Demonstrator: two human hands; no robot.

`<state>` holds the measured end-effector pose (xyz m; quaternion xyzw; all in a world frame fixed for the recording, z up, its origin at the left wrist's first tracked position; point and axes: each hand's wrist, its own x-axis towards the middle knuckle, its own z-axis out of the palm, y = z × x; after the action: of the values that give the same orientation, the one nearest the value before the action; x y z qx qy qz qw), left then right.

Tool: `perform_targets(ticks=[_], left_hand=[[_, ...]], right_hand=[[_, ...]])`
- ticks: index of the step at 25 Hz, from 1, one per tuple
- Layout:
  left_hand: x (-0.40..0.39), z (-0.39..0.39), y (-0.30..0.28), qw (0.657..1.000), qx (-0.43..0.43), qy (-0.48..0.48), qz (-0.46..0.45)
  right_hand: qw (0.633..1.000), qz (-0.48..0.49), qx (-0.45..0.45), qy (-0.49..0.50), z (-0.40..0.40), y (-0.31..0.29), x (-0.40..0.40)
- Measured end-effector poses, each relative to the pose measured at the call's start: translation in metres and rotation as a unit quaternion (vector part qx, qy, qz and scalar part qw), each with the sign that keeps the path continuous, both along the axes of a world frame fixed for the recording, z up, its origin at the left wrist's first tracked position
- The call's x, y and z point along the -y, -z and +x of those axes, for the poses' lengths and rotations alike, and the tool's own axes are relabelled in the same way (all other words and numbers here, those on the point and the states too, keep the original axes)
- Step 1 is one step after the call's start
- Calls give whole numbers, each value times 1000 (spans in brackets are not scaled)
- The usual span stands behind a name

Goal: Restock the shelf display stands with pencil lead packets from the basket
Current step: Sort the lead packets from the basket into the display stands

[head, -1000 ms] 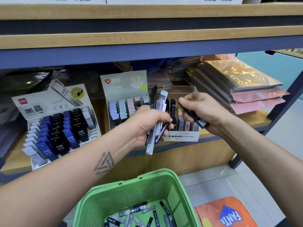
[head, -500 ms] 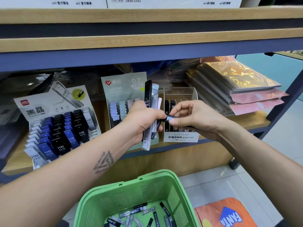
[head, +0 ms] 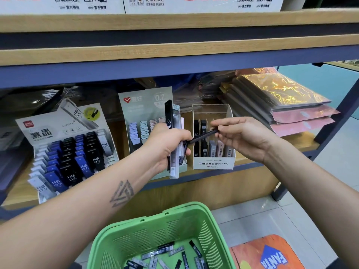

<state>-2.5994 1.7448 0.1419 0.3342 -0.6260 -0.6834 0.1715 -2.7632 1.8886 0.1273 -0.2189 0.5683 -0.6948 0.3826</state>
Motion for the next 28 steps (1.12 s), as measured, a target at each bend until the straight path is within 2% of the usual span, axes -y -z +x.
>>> perform_targets(ticks=[4,11,15,19,24,28], left_hand=[[-1,3,-2,1000,1,17,-6],[20,36,-12,1000,3,15,-15],[52,73,-20,999,8,-35,-20],[87,122,-24,995,22,-94,-27],[122,177,-20,989,26,-145,-24],[135,200,-13,987,26,-159,-15]], right_hand=[[994,-15,-105,-16,3,-5,1],[986,-55,-156,-14,39,-17,32],[966,-59,-251,7,78,-24,75],[926,-17,-376,2,118,-23,114],[843,24,-537,-18,164,-19,157],[780,55,-622,-45,186,-5,183]])
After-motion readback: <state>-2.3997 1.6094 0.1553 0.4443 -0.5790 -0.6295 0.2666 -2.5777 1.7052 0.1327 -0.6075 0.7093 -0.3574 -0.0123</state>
